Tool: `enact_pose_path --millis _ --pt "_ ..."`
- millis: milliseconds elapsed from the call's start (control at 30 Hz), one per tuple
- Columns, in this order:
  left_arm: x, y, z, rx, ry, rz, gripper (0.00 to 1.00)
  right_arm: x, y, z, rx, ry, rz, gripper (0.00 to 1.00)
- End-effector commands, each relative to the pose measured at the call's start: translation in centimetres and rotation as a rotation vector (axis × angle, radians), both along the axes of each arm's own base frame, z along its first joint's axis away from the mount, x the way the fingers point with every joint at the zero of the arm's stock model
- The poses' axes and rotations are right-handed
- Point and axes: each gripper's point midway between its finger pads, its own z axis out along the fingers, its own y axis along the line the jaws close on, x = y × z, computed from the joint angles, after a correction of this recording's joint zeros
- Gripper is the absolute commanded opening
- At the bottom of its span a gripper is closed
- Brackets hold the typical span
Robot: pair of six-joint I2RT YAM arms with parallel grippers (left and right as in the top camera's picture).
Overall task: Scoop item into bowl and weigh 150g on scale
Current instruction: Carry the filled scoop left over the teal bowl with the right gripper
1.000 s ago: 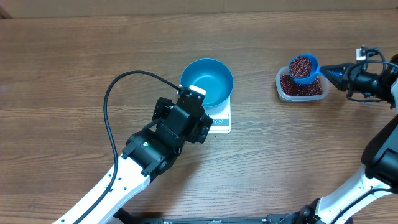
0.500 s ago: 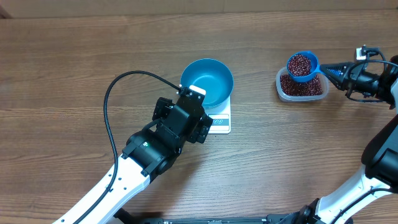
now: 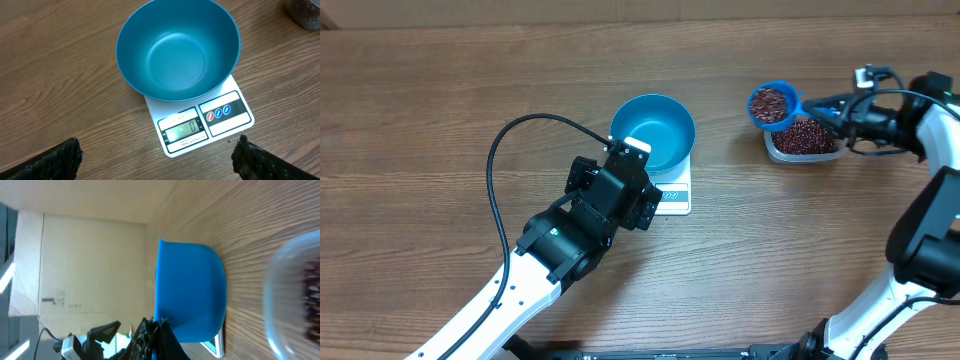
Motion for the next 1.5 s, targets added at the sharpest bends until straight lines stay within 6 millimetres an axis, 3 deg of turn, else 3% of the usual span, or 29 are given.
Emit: enact_pose_path --millis 0,567,767,1167,1467 --pt "0.5 -0.1 1.1 -0.014 -0.023 0.008 0.99 -0.1 1.8 1.4 0.049 -0.035 0.040 0.04" --pt "0.5 -0.1 1.1 -0.014 -0.023 0.008 0.99 -2.3 8.1 7.2 0.011 -0.155 0.179 0.04" --pt "0.5 -0.1 1.1 -0.014 -0.023 0.008 0.99 -2.7 10.8 8.4 0.015 -0.164 0.238 0.04" --pt "0.5 -0.1 1.1 -0.014 -0.023 0.008 1.00 -1.2 17.8 7.1 -0.171 -0.110 0.277 0.04" --pt "0.5 -0.1 1.1 -0.014 -0.023 0.008 1.00 -1.1 20.6 6.5 -0.273 -0.153 0.290 0.04"
